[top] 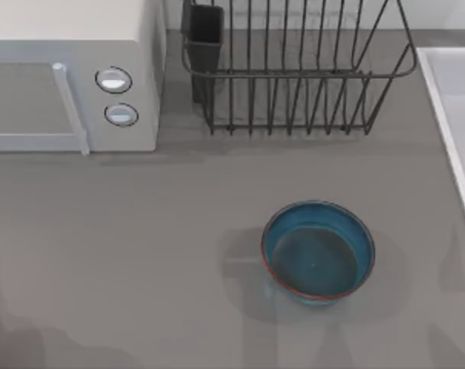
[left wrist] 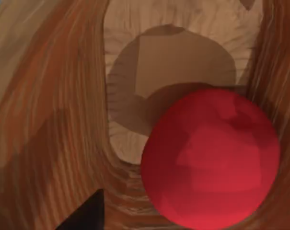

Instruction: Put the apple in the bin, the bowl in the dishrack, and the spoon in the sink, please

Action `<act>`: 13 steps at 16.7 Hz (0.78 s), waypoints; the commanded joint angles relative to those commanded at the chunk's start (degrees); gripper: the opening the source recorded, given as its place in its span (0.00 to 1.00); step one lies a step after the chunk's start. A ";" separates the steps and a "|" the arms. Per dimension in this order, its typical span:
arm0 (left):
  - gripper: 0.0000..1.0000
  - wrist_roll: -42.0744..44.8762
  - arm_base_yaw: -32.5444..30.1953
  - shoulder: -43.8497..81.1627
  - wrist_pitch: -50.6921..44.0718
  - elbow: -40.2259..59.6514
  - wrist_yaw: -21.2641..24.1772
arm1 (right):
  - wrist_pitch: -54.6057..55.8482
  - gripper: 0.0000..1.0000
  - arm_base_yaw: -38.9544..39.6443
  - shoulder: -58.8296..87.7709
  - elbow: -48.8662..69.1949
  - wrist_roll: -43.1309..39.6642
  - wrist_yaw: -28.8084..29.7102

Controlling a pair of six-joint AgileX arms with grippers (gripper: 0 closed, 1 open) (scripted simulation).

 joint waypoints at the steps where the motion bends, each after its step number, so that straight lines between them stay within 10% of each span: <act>1: 1.00 -6.07 0.08 -2.02 2.08 -2.07 0.11 | 0.00 1.00 0.00 0.00 0.00 0.00 0.00; 13: 1.00 -106.94 -7.47 -34.61 28.69 -27.83 3.85 | 0.00 1.00 0.00 0.00 0.00 0.00 0.00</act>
